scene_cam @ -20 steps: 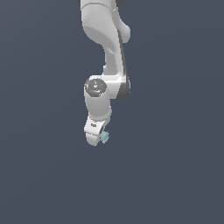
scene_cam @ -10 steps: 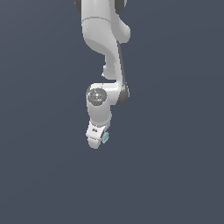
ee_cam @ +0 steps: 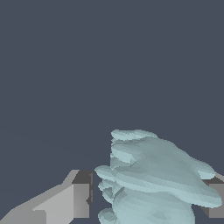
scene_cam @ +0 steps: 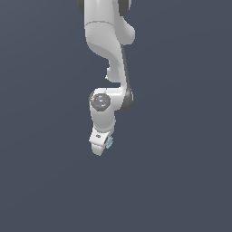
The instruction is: Pick up the object and move it to a goal position.
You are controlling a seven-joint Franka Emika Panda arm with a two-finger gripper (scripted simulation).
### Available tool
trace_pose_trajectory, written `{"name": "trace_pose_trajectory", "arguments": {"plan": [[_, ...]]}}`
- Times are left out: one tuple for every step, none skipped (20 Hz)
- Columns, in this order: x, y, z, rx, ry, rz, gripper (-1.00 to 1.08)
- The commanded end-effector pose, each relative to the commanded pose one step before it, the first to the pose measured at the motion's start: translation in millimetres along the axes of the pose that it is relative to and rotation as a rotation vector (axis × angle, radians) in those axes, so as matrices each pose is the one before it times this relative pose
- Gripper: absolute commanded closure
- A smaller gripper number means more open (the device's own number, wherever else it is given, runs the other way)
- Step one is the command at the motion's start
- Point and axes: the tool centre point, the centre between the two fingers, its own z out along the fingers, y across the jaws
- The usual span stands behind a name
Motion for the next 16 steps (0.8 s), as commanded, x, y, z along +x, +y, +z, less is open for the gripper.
{"name": "trace_pose_trajectory", "arguments": {"plan": [[0.12, -0.22, 0.61, 0.00061, -0.00001, -0.00019, 1.08], [0.0, 0.0, 0.0, 0.0, 0.0, 0.0, 1.08], [0.0, 0.0, 0.0, 0.0, 0.0, 0.0, 1.08], [0.0, 0.0, 0.0, 0.0, 0.0, 0.0, 1.08], [-0.07, 0.21, -0.55, -0.00069, -0.00003, 0.00006, 1.08], [-0.32, 0.23, -0.25, 0.0, 0.0, 0.0, 1.08], [-0.96, 0.68, -0.74, 0.0, 0.0, 0.0, 1.08], [-1.61, 1.14, -1.23, 0.0, 0.0, 0.0, 1.08], [-2.25, 1.59, -1.73, 0.0, 0.0, 0.0, 1.08], [-2.91, 2.06, -2.23, 0.0, 0.0, 0.0, 1.08], [-3.55, 2.53, -2.73, 0.0, 0.0, 0.0, 1.08], [-4.11, 2.97, -3.2, 0.00014, 0.00045, -0.00013, 1.08], [-4.77, 3.42, -3.68, 0.0, 0.0, 0.0, 1.08], [-5.32, 3.83, -4.11, 0.0, 0.0, 0.0, 1.08], [-5.78, 4.19, -4.47, 0.0, 0.0, 0.0, 1.08], [-6.11, 4.48, -4.69, 0.00021, 0.00042, -0.00012, 1.08]]}}
